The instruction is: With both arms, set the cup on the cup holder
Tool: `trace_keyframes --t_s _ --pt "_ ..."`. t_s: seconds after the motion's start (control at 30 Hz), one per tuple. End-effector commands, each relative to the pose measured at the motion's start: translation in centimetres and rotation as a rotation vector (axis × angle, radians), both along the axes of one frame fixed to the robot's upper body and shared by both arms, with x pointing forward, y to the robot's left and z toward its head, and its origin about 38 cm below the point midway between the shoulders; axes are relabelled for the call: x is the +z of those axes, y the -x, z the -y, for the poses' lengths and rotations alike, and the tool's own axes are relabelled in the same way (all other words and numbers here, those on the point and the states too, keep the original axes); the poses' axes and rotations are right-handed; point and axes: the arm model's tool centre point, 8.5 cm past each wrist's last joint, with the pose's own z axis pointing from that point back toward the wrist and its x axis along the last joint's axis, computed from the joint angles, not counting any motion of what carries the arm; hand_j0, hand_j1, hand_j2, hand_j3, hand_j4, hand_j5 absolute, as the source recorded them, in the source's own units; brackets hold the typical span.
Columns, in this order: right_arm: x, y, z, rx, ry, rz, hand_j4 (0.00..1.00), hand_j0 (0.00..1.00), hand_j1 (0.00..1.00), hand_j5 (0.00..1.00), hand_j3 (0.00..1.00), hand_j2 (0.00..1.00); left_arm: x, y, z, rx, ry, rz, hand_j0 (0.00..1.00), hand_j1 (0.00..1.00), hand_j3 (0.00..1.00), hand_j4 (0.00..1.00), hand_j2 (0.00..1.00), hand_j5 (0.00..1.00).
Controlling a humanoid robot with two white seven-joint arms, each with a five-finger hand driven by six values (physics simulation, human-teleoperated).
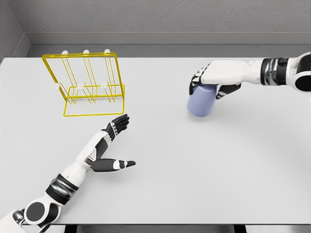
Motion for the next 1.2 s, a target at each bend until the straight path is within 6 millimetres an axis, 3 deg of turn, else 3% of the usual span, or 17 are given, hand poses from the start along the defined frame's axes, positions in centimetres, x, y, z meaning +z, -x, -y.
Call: trace_keyframes --t_s 0.0,0.1,0.13,0.5,0.8,0.93,1.17 --pt "0.4 0.4 -0.7 0.022 -0.013 0.006 0.59 0.59 0.59 0.59 0.59 0.59 0.1 -0.1 -0.1 0.003 0.001 0.002 1.00 1.00 1.00 1.00 1.00 1.00" --pt "0.5 0.4 -0.8 0.027 -0.015 0.010 0.59 0.59 0.59 0.59 0.59 0.59 0.1 -0.1 -0.1 0.004 0.000 0.001 1.00 1.00 1.00 1.00 1.00 1.00" --pt "0.4 0.5 -1.9 0.048 -0.025 0.007 0.59 0.59 0.59 0.59 0.59 0.59 0.1 -0.1 -0.1 0.004 0.000 0.001 1.00 1.00 1.00 1.00 1.00 1.00" --pt "1.2 1.9 -5.4 0.148 -0.056 0.033 0.59 0.59 0.59 0.59 0.59 0.59 -0.1 0.1 -0.1 0.006 0.000 -0.004 1.00 1.00 1.00 1.00 1.00 1.00" --pt "0.4 2.5 -8.3 0.208 -0.077 0.012 0.59 0.59 0.59 0.59 0.59 0.59 -0.1 0.1 -0.1 0.006 0.000 -0.004 1.00 1.00 1.00 1.00 1.00 1.00" --pt "0.3 2.5 -8.7 0.212 -0.086 0.010 0.59 0.59 0.59 0.59 0.59 0.59 -0.1 0.1 -0.1 0.005 0.000 -0.004 1.00 1.00 1.00 1.00 1.00 1.00" --pt "-1.3 3.4 -11.5 0.274 -0.084 -0.027 0.59 0.59 0.59 0.59 0.59 0.59 -0.1 0.1 -0.1 0.005 -0.001 -0.008 1.00 1.00 1.00 1.00 1.00 1.00"
